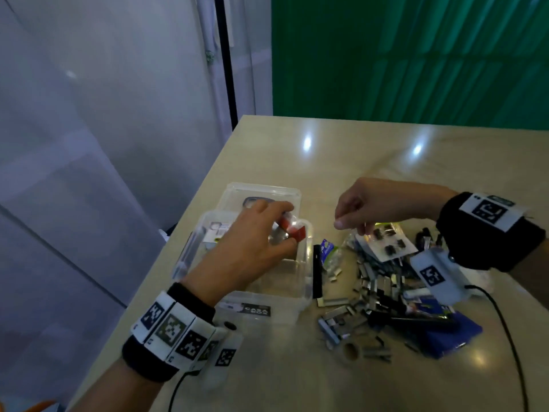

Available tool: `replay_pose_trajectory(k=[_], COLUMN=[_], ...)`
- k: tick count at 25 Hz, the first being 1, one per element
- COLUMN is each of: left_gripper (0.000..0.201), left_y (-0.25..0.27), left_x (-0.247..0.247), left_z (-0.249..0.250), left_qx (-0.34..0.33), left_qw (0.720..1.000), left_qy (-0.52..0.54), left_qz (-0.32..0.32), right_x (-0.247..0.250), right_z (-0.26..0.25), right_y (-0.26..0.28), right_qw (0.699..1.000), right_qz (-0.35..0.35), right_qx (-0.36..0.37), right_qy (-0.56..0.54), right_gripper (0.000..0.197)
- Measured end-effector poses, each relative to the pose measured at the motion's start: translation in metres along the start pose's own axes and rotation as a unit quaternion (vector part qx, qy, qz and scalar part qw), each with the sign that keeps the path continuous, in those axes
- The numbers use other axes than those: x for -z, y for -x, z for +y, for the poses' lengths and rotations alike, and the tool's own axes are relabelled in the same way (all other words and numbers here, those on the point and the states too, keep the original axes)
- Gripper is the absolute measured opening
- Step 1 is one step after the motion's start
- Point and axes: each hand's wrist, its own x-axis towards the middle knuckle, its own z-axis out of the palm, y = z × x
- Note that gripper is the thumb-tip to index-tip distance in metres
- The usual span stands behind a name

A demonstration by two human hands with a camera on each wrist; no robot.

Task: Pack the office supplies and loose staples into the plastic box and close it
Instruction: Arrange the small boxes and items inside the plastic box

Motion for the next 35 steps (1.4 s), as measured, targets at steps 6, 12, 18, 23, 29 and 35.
replay_pose_trajectory(k=[6, 12, 18, 23, 29, 35], left_gripper=[0.058, 0.055, 0.055, 0.051, 0.047, 0.053], left_y=[-0.036, -0.039, -0.024, -0.013, -0.002, 0.024], left_x=[-0.043, -0.062, -0.06, -0.046, -0.028, 0.008], left_z=[0.041, 0.048, 0.051, 0.043, 0.021, -0.005], left_qx=[0.002, 0.035, 0.085, 0.117, 0.139, 0.152], left_qw=[0.998, 0.999, 0.996, 0.989, 0.983, 0.979], left_qy=[-0.023, -0.013, -0.004, 0.012, 0.054, 0.011], left_qz=[-0.052, -0.015, 0.041, 0.094, 0.108, 0.135], right_x=[-0.018, -0.079, -0.111, -0.082, -0.032, -0.017], right_z=[0.048, 0.066, 0.075, 0.093, 0.073, -0.019], right_y=[0.014, -0.035, -0.06, -0.055, -0.019, -0.011], right_qw=[0.999, 0.998, 0.983, 0.995, 0.961, 0.949], right_qz=[-0.008, 0.011, 0.008, 0.01, 0.016, 0.02], right_qx=[-0.031, -0.038, 0.015, 0.068, 0.048, 0.115], right_qy=[-0.026, 0.055, 0.184, 0.07, -0.272, -0.294], right_gripper=[0.017, 0.062, 0.048, 0.016, 0.012, 0.03])
